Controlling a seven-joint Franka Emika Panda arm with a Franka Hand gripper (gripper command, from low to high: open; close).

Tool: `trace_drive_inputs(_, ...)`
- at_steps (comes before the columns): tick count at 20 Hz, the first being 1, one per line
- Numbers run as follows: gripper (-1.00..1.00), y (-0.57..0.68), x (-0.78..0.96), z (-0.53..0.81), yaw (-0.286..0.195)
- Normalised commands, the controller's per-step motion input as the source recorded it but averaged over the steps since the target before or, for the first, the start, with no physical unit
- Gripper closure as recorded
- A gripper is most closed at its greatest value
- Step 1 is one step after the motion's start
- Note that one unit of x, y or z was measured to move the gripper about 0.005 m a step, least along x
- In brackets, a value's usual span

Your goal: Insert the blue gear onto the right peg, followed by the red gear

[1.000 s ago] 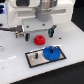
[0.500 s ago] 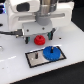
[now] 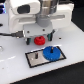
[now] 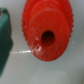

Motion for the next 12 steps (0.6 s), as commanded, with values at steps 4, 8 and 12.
trace_drive_inputs(4,1.00,0.01,-0.08,0.02,0.000)
trace_drive_inputs(8,1.00,0.00,0.02,0.21,0.000)
trace_drive_inputs(12,1.00,0.01,0.15,0.50,0.000)
